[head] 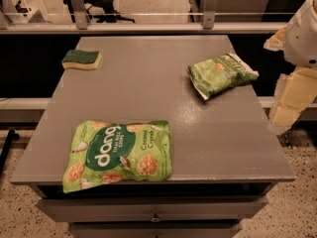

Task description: Pick green jalapeno chip bag

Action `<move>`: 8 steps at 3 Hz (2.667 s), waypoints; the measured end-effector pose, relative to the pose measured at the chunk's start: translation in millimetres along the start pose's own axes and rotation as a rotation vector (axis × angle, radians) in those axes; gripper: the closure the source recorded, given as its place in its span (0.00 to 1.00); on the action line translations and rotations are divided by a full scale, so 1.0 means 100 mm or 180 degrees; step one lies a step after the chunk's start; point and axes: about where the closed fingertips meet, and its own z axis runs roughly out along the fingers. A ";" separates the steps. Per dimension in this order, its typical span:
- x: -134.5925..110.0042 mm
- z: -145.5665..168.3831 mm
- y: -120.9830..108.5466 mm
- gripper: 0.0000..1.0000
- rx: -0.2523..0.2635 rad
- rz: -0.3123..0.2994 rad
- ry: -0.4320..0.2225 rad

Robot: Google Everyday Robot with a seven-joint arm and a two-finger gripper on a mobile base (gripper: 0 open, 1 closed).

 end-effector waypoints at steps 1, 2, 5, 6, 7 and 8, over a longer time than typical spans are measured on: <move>0.00 0.00 0.00 0.00 0.0001 0.0000 0.0000; -0.04 0.01 -0.06 0.00 0.0118 -0.0119 -0.0072; -0.57 0.67 -0.99 0.00 0.0627 -0.1084 -0.0554; -0.76 1.05 -1.30 0.00 0.0560 -0.1196 -0.0566; -0.82 1.40 -1.55 0.00 0.0405 -0.1224 -0.0555; -0.74 1.69 -1.71 0.00 0.0234 -0.1190 -0.0533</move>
Offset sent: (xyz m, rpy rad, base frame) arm 0.0209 0.0070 -0.0003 0.0068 -0.1232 0.1041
